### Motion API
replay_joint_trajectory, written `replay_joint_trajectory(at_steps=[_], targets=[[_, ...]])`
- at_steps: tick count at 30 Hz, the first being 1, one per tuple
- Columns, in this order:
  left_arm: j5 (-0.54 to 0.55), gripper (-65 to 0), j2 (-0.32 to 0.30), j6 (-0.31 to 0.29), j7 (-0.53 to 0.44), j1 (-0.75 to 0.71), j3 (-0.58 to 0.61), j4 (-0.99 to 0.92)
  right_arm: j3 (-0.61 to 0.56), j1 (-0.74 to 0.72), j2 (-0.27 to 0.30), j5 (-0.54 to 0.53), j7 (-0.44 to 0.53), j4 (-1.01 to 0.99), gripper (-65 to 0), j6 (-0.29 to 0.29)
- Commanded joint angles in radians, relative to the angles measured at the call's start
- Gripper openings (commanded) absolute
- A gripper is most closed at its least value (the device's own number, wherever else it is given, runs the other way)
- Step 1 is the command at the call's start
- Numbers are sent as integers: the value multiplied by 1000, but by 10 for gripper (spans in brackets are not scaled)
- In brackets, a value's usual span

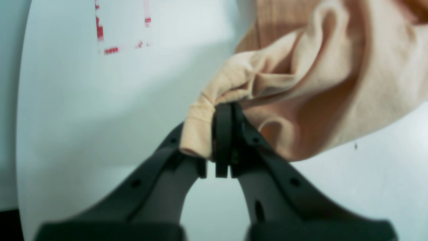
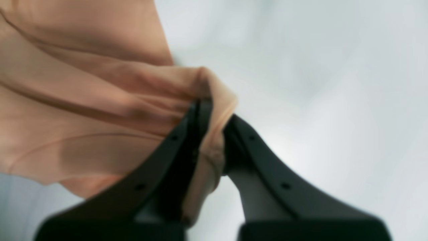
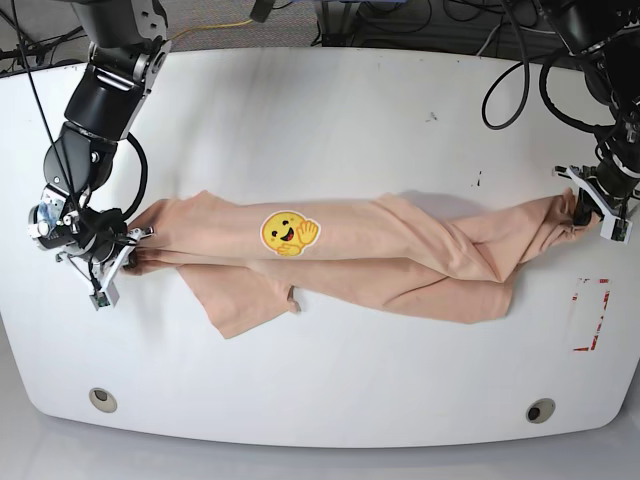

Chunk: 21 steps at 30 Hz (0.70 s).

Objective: Fold the T-shirt properly
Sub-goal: 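Hold the shirt with the right gripper and slide the left gripper along its edge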

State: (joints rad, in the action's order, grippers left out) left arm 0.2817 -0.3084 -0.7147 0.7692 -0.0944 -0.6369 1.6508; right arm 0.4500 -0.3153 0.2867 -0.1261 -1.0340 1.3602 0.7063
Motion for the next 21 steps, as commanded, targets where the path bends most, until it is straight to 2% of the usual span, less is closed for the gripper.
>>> replay_joint_trajectory(at_steps=[1, 3, 5, 8, 11, 13, 14, 18, 21], targets=[[-9, -650, -25, 17, -9, -12, -14, 18, 7, 3, 4, 10, -10, 66, -650, -8], [-9, -650, -25, 17, -9, -34, -16, 18, 7, 38, -2, 10, -12, 112, -650, -8], [-9, -631, -25, 17, -9, -52, -18, 18, 7, 66, -34, 10, -13, 150, -650, -8], [-16, -525, -25, 17, -9, -83, -19, 18, 7, 120, -66, 12, -30, 221, -647, -8], [-16, -401, -25, 17, -9, -112, -14, 12, 7, 152, -86, 12, -48, 259, -644, -8], [-12, -294, -25, 17, -7, -135, -13, 15, 7, 178, -109, 12, -48, 287, -644, -8], [-11, -265, -24, 17, -7, -140, -13, 16, 7, 189, -111, 12, -48, 298, -644, -8], [-5, -260, -25, 17, -7, -138, -16, 25, 7, 201, -119, 12, -50, 313, -644, -8], [43, -258, -28, 17, -7, -135, -16, 70, 13, 212, -128, 12, -52, 315, -645, -8]])
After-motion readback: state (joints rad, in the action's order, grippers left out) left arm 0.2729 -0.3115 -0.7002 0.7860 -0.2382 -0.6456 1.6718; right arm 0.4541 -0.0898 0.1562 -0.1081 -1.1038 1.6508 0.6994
